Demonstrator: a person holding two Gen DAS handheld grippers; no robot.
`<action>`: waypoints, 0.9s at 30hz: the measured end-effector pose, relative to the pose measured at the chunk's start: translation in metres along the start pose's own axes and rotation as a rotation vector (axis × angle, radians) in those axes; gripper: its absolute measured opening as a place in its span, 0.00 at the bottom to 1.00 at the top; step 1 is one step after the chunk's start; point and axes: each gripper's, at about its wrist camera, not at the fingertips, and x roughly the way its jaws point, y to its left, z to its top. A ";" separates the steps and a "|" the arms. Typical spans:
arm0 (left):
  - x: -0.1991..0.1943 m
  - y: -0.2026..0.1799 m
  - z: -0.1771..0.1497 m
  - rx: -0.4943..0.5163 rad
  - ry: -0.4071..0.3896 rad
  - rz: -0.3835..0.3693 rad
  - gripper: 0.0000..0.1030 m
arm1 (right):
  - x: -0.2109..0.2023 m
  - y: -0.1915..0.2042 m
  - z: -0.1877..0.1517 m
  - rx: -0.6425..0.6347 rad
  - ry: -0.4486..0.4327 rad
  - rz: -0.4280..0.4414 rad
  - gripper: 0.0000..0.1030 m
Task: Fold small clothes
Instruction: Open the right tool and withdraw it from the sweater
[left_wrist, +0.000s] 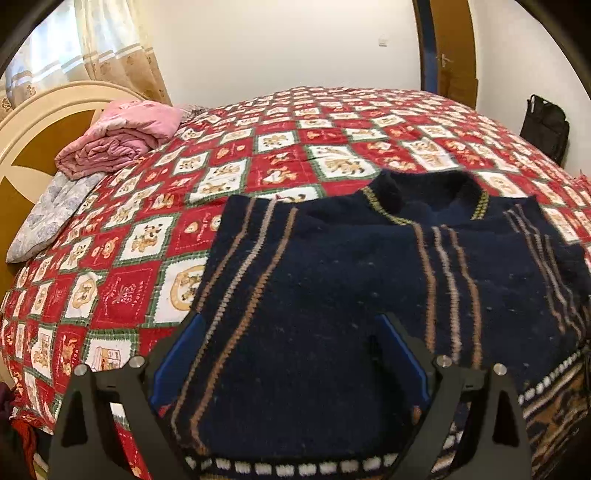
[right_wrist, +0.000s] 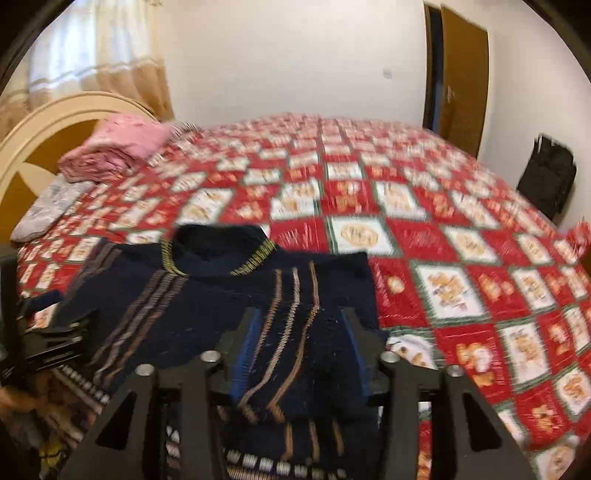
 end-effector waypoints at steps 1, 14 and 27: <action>-0.004 -0.001 -0.001 0.000 -0.007 -0.013 0.93 | -0.014 0.001 0.000 -0.016 -0.028 -0.017 0.54; -0.052 -0.012 -0.013 0.058 -0.073 -0.003 1.00 | -0.207 -0.094 -0.014 0.103 -0.332 -0.425 0.55; -0.122 -0.017 -0.066 0.143 -0.102 -0.006 1.00 | -0.214 -0.039 -0.099 -0.116 -0.114 -0.151 0.55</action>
